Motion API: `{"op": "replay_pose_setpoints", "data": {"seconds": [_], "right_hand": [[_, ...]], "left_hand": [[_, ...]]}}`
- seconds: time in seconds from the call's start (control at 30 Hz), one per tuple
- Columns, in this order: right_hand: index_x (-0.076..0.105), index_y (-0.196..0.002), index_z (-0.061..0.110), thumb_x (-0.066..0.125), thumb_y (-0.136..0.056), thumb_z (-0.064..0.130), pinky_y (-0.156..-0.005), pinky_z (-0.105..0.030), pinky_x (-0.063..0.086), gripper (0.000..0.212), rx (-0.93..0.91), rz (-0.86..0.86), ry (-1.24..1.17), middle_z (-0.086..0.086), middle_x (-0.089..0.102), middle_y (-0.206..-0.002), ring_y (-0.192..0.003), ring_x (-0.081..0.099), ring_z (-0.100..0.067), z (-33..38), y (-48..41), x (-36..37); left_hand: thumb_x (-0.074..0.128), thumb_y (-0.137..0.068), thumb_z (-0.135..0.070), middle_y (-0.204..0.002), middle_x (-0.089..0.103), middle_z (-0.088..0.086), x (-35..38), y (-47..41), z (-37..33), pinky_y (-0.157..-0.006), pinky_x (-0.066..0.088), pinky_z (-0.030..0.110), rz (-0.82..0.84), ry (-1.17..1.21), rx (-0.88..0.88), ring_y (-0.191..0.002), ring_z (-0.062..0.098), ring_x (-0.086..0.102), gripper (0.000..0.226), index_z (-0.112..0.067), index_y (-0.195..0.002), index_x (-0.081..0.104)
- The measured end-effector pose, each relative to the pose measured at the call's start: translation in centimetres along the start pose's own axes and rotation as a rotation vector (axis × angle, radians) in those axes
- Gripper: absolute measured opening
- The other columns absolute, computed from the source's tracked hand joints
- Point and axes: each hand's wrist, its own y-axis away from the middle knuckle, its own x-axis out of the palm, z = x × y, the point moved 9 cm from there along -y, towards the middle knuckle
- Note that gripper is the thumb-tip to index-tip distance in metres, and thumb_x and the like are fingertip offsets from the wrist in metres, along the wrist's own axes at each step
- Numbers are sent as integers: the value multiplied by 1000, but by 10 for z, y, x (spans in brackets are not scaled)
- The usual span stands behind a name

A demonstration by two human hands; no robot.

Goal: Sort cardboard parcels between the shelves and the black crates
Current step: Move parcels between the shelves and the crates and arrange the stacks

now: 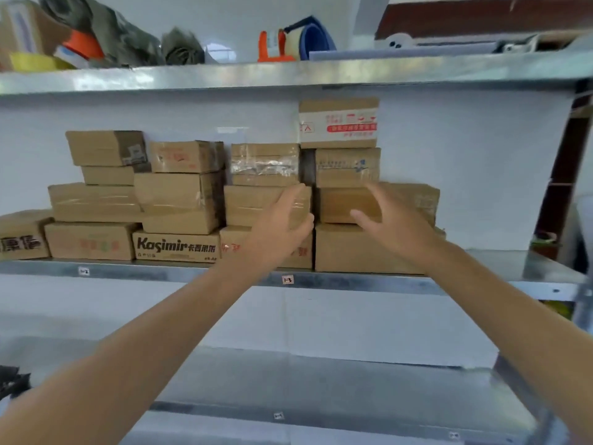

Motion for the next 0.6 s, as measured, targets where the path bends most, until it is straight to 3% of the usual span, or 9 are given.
{"op": "replay_pose_setpoints", "data": {"seconds": [0.17,0.3,0.37,0.4,0.47,0.53,0.6], "right_hand": [[24,-155,20,53,-98,46,-111,-34,29,69,128,-135,-113,0,30,-160,-144,32,-19,-18,-51,-49],[21,-156,14,52,-100,42,-108,-31,31,70,165,-134,-208,-6,29,-160,-144,31,-21,-18,-87,-63],[24,-155,12,53,-100,39,-103,-29,34,67,172,-115,-234,-8,33,-158,-142,35,-23,-13,-103,-62],[29,-152,12,53,-101,36,-97,-24,36,62,169,-103,-252,-8,38,-155,-139,39,-23,-11,-109,-61],[38,-146,17,54,-100,31,-78,-13,39,50,141,-73,-274,-5,49,-147,-125,51,-20,-6,-119,-56],[40,-143,20,56,-99,29,-67,-12,38,48,104,-38,-282,-2,55,-139,-108,55,-14,-5,-125,-51],[40,-143,20,58,-98,26,-73,-17,42,48,92,-31,-289,-1,56,-138,-110,56,-14,-6,-127,-49]], "left_hand": [[57,-98,-26,-153,43,1,-22,-66,-17,-97,30,22,-146,111,-63,-135,11,40,59,-18,-152,34],[56,-99,-20,-149,45,1,-32,-103,-25,-90,34,9,-232,163,-58,-130,10,44,54,-16,-149,37],[56,-99,-19,-143,48,1,-35,-118,-23,-66,34,-8,-257,171,-91,-113,5,45,52,-14,-147,38],[56,-99,-19,-135,50,1,-35,-124,-22,-53,34,-8,-252,178,-114,-103,3,45,50,-13,-146,38],[54,-100,-22,-120,49,-3,-32,-137,-17,-41,38,3,-208,179,-173,-81,1,48,49,-12,-145,36],[53,-99,-24,-119,53,-6,-27,-147,-12,-47,38,11,-142,192,-216,-75,2,50,47,-12,-142,37],[54,-98,-23,-124,60,0,-24,-153,-10,-57,39,15,-96,232,-230,-85,5,55,44,-11,-138,44]]}}
